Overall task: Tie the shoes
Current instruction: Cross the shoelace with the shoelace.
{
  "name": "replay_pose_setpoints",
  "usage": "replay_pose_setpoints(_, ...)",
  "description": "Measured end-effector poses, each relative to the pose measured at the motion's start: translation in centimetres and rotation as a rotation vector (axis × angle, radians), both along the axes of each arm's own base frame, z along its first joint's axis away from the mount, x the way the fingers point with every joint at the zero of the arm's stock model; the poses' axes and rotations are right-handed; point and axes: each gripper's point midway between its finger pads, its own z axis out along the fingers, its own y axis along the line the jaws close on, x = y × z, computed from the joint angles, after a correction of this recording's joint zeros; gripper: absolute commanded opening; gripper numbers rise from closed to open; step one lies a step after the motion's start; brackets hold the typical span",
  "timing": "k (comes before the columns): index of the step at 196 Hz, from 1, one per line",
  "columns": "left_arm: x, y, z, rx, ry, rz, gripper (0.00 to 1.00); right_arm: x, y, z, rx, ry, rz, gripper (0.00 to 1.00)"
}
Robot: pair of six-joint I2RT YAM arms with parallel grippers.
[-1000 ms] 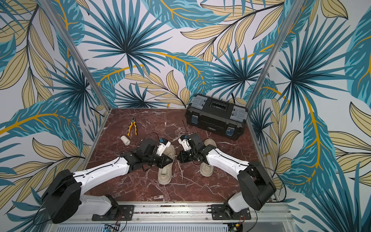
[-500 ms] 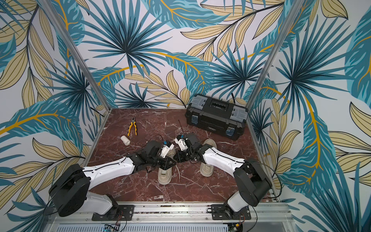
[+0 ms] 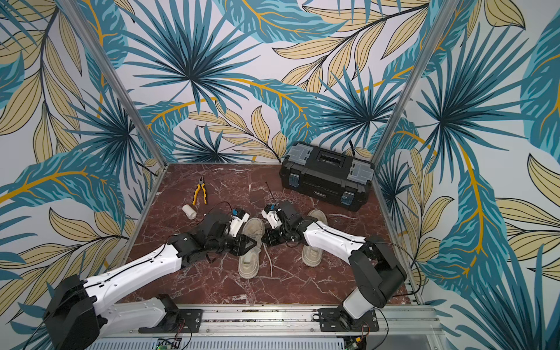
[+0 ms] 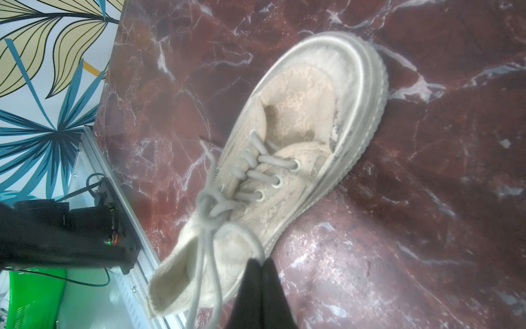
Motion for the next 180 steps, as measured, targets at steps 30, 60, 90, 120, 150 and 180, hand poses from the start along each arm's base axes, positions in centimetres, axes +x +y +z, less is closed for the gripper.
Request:
replay_pose_setpoints(30,1.9,3.1,-0.7,-0.01,0.044,0.145,0.37,-0.1,0.2,0.2,0.001,-0.009,0.011,0.0)
replay_pose_setpoints(60,1.7,3.5,-2.5,-0.005,0.113,0.168,0.3,-0.2,0.2,0.1,-0.003,-0.008,0.017,0.0)
replay_pose_setpoints(90,2.1,2.9,-3.5,-0.018,0.149,0.163,0.26,-0.4,0.2,-0.1,-0.012,0.0,0.019,0.0)
replay_pose_setpoints(120,2.7,2.3,-4.4,-0.037,0.172,0.159,0.24,-0.5,0.2,-0.2,-0.016,0.004,0.022,0.0)
replay_pose_setpoints(150,3.0,1.9,-5.4,-0.039,0.197,0.152,0.22,-0.5,0.2,-0.3,-0.019,0.004,0.02,0.0)
replay_pose_setpoints(180,3.0,1.7,-5.9,-0.041,0.213,0.148,0.18,-0.5,0.2,-0.3,-0.02,0.004,0.02,0.0)
